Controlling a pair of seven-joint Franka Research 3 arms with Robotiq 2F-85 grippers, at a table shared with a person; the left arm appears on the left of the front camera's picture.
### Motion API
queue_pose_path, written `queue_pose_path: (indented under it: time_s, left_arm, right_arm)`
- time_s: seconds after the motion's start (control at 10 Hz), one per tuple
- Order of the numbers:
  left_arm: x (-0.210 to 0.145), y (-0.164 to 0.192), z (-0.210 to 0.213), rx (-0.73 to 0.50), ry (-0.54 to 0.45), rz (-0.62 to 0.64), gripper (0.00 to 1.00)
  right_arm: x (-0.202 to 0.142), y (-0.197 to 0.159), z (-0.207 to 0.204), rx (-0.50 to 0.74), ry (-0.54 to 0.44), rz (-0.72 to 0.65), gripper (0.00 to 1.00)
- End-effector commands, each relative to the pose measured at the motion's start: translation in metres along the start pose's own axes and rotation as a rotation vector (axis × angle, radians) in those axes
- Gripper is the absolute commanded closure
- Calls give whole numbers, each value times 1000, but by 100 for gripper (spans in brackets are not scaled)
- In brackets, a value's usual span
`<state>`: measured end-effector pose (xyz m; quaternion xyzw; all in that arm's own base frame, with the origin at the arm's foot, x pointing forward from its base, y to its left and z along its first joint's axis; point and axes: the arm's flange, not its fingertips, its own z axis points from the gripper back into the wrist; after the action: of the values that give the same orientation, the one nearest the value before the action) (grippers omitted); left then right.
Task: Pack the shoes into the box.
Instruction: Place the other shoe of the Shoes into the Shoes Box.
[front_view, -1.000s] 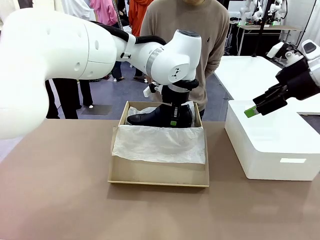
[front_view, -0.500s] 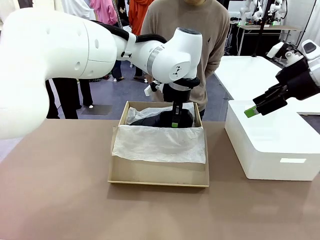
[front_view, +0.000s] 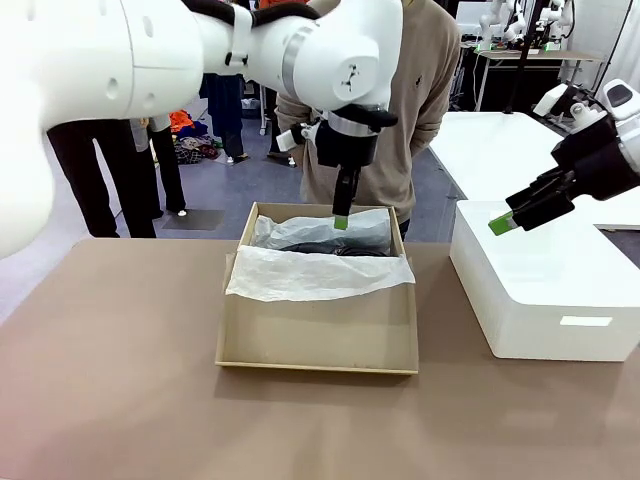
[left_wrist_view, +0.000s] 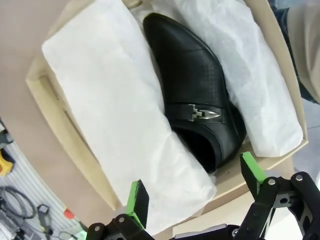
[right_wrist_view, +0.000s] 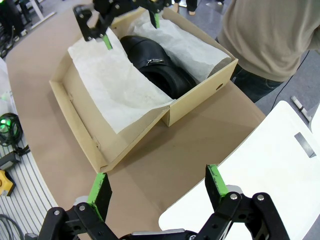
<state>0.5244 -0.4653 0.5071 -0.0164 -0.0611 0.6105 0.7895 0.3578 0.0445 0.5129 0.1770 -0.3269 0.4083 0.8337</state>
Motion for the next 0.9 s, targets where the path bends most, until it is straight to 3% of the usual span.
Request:
queue_pose_path:
  time_s: [0.0,0.3,0.4,0.6,0.8]
  left_arm:
    - [10,-3,19,66,13,-19,0]
    - [24,6,42,44,0,-26,0]
    - [29,10,46,13,-6,-175,0]
    - [48,28,64,-30,91,-519,0]
    - [77,55,81,29,178,-823,0]
  right_arm:
    - [0,-4,0,15,-24,20,0]
    - [0,-4,0,15,-24,20,0]
    - [0,-4,0,15,-24,20,0]
    - [0,-4,0,15,-24,20,0]
    - [0,-4,0,15,-24,20,0]
